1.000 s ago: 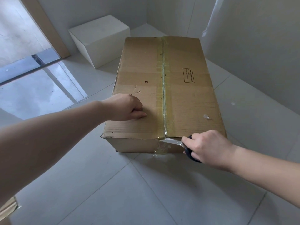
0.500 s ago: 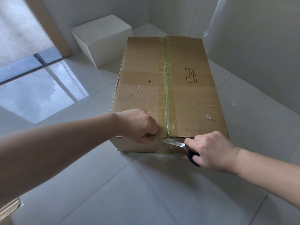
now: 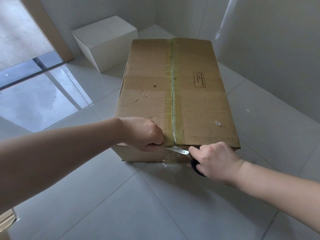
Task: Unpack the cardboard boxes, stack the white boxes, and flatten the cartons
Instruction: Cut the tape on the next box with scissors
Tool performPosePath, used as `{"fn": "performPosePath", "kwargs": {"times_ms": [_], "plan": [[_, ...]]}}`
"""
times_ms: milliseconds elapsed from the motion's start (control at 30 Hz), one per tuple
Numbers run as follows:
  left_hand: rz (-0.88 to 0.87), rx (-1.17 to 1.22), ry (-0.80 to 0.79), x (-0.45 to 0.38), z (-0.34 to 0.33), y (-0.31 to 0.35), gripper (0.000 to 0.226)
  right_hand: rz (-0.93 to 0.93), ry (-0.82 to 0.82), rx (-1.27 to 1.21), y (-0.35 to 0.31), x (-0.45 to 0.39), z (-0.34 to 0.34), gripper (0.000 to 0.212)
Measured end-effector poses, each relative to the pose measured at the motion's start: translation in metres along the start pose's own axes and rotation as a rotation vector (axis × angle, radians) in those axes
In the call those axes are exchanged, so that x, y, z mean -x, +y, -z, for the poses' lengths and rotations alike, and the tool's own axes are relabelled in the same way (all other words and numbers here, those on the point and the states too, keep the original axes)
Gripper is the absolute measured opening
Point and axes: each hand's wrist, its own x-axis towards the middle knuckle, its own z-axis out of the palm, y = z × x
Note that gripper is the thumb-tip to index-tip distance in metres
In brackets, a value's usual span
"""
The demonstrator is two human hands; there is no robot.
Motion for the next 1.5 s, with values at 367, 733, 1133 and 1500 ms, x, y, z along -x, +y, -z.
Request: {"fn": "performPosePath", "kwargs": {"times_ms": [367,733,1133,1500], "plan": [[-0.04,0.038,0.055,-0.002,0.003,0.001,0.026,0.119,0.081,-0.073,0.018,0.003,0.007,0.032],[0.019,0.057,0.004,0.003,0.009,0.006,0.028,-0.031,-0.126,0.011,0.002,-0.004,0.018,0.041],[0.119,0.109,0.014,0.004,0.021,0.005,0.033,0.076,-0.246,-0.109,-0.044,-0.044,0.02,0.008],[0.248,0.04,0.069,0.007,0.028,-0.009,0.036,0.146,-0.369,-0.171,-0.062,-0.073,0.038,0.014]]}}
